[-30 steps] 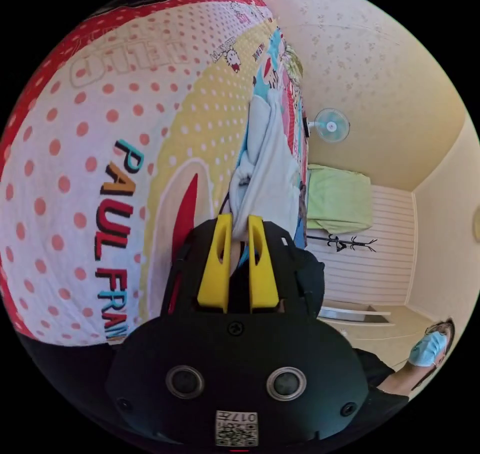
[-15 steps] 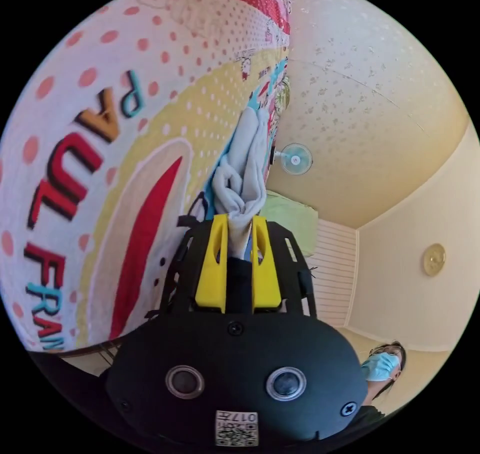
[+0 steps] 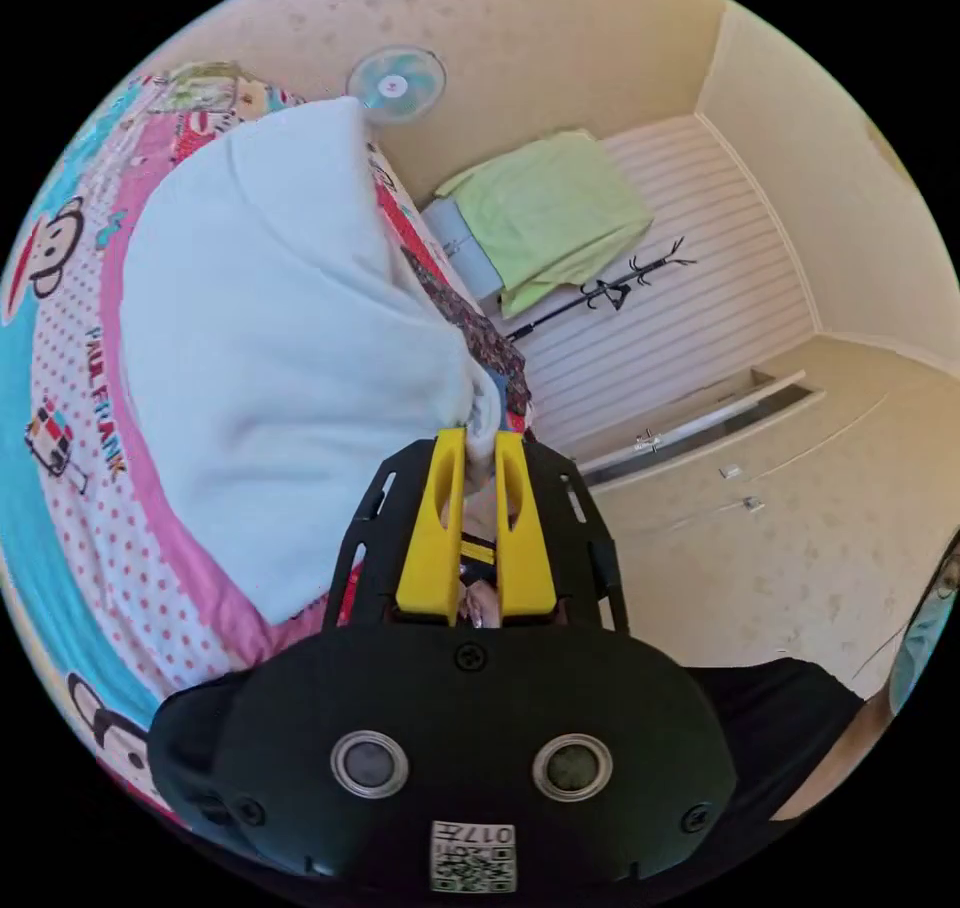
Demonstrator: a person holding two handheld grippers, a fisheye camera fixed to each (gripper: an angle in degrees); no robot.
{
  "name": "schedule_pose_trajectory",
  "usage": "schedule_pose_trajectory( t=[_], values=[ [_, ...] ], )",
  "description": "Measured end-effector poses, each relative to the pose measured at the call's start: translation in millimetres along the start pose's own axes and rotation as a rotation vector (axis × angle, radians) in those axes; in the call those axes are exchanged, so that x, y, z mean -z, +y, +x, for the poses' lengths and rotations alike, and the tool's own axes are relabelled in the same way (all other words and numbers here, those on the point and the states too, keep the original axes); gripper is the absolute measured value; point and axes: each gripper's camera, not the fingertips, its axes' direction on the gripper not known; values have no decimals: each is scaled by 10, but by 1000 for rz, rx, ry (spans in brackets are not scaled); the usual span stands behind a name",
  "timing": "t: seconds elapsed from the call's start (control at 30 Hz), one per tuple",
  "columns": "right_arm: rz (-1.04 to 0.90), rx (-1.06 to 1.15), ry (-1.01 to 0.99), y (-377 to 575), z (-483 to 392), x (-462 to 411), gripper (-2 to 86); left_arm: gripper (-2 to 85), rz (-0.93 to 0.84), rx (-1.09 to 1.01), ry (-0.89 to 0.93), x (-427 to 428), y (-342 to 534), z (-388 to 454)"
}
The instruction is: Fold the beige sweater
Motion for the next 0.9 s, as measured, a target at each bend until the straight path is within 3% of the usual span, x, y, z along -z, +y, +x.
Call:
schedule_pose_trajectory(
  t=[0.13,0.27,0.33,0.4,0.47,0.6,0.73,0.9],
  values=[
    [-23,-72,-127,86,498,357,15,92,-232,19,82,-713,105,-328],
    [58,-189,-461,166,1067,726,45,112,-37,60,134,-400,396,-582],
    [68,-257,-638,154,1304,779,80,114,78,53,24,-97,482,-623],
    [87,-322,-800,131,1490,798,106,133,211,96,-198,274,594,-721],
    [98,-390,-957,61,1638,795,125,171,272,183,-281,432,658,-881],
    [99,-489,-1076,-71,1732,791,162,207,131,375,-139,218,635,-1417],
    [151,-595,-1171,-169,1792,893,181,177,73,379,-246,133,593,-1427],
    [164,-613,-1105,-299,1793,1153,184,167,-60,369,-312,-18,515,-1491]
  ],
)
